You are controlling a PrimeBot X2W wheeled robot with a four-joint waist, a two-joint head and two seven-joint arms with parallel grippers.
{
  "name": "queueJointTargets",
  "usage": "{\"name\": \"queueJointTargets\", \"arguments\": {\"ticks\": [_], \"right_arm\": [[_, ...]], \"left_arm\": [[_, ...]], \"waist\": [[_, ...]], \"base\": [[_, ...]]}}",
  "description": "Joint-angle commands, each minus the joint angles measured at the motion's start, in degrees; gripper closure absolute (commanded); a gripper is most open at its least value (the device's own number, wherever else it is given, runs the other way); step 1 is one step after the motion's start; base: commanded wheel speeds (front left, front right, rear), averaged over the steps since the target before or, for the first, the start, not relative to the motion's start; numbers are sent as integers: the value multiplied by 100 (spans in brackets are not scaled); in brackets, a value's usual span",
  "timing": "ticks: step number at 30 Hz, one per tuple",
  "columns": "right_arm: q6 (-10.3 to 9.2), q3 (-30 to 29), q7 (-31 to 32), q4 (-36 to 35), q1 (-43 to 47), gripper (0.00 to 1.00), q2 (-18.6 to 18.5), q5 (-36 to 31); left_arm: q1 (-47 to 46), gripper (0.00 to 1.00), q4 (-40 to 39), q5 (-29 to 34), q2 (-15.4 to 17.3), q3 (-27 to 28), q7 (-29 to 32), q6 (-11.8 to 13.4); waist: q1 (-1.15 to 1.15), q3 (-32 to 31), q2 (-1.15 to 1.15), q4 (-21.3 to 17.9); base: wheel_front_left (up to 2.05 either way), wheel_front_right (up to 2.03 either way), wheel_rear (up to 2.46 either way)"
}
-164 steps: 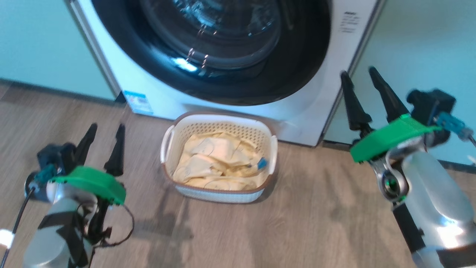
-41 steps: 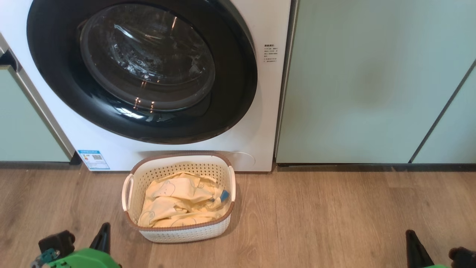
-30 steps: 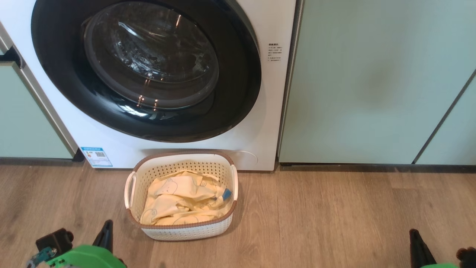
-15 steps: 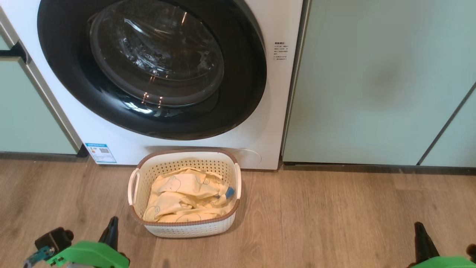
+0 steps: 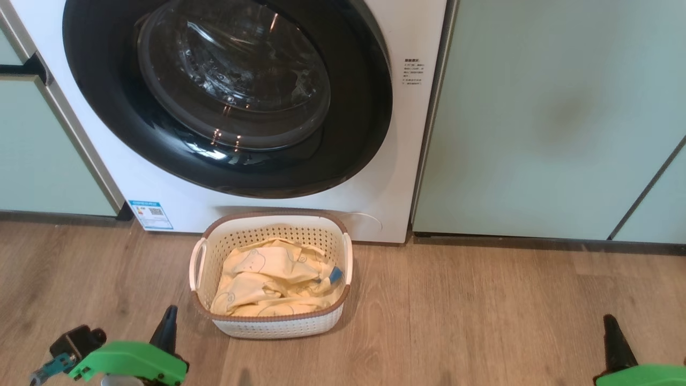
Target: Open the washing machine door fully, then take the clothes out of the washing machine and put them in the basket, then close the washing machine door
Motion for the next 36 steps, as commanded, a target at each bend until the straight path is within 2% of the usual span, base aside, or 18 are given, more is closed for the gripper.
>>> {"name": "queueJointTargets", "arguments": {"ticks": [1, 36], "right_arm": [[-9, 1, 64, -213, -390, 100, -20, 168], [-14, -188, 635, -507, -583, 100, -22, 2319]], "left_arm": [[-350, 100, -219, -151, 53, 144, 42, -4], [-459, 100, -682, -2064, -210, 222, 614, -6]], "waist": [[0, 4, 0, 11], [0, 89, 0, 253]], "base": [[0, 0, 0], [0, 0, 0]]}}
